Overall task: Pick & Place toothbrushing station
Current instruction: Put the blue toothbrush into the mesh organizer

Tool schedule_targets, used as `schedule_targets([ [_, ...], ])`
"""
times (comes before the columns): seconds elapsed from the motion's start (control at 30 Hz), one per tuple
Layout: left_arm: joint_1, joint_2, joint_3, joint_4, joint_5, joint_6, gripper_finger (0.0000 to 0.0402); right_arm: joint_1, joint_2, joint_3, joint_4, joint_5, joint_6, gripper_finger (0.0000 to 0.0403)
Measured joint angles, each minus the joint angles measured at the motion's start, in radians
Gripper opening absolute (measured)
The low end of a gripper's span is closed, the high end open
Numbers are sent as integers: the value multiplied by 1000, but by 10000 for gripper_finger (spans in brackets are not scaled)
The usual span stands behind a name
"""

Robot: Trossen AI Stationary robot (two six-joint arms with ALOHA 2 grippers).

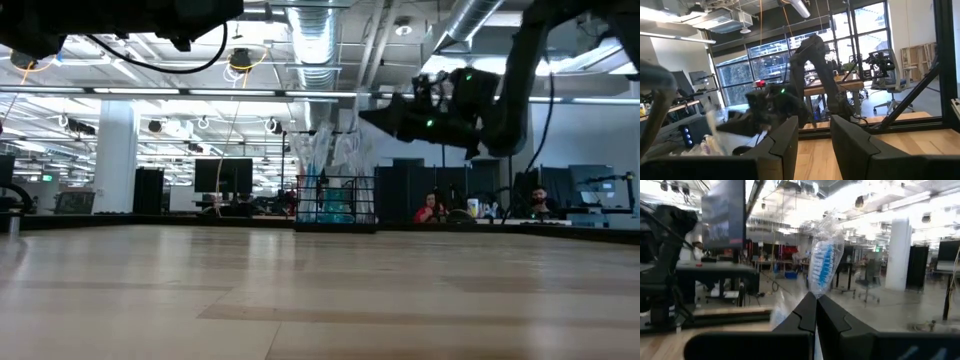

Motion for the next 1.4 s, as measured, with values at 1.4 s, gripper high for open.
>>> schedule_targets([
  [1.4,0,0,0,-20,1,-56,108,21,57,40,-132,55,134,0],
])
